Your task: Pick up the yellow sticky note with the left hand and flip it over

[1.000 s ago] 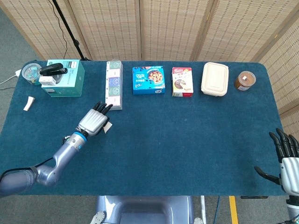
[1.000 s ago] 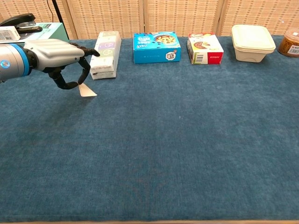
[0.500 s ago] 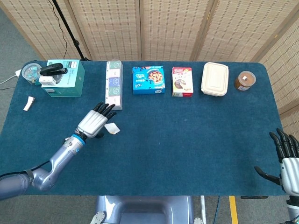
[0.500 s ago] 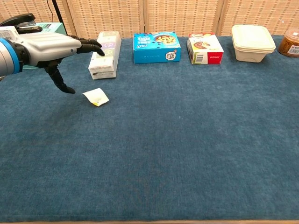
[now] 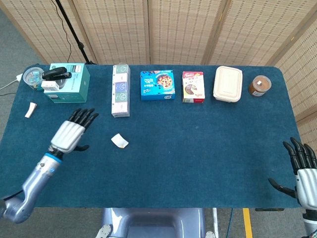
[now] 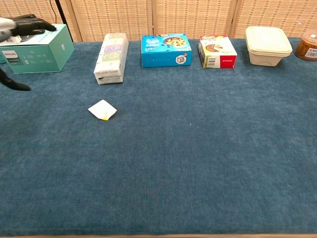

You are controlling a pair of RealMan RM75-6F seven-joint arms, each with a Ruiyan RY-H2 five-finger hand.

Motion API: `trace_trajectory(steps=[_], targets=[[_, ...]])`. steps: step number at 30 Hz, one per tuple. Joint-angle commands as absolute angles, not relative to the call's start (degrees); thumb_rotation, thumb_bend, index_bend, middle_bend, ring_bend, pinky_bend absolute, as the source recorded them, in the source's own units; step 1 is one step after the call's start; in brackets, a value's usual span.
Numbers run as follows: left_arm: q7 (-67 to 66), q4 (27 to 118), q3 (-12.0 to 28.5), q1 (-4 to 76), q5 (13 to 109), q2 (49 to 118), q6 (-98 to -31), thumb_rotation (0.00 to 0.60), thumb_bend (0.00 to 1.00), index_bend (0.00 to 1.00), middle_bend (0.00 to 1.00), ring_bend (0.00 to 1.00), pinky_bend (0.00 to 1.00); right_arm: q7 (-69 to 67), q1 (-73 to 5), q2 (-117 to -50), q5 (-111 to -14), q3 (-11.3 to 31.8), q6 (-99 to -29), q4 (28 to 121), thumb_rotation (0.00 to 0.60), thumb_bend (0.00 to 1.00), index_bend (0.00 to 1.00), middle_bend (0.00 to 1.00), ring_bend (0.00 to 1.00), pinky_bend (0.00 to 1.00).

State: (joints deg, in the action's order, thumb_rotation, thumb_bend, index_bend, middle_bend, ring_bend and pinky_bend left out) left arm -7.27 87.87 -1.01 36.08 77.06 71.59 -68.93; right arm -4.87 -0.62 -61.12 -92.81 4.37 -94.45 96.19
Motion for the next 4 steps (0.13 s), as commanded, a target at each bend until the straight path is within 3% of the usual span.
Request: trace_trajectory(steps=[1,4], targets=[[-2.9,89.1,-3.1,29.1,78.2,67.7,-75.7,0.6,0.0,0.0,0.0,0.0,0.0,-4.6,-0.8,-61.3,-92.9,4.4,-94.3,95.8,0.6,0.0,0.0,0.0,0.0,0.0],[-1.9,87.9,-4.0,24.3,78.4,67.1,-80.5,0.6,0.0,0.0,0.0,0.0,0.0,-3.9,-1.1,-61.7,-92.8,4.5,-93.8,94.9,0.6,0.0,0.0,0.0,0.0,0.0]])
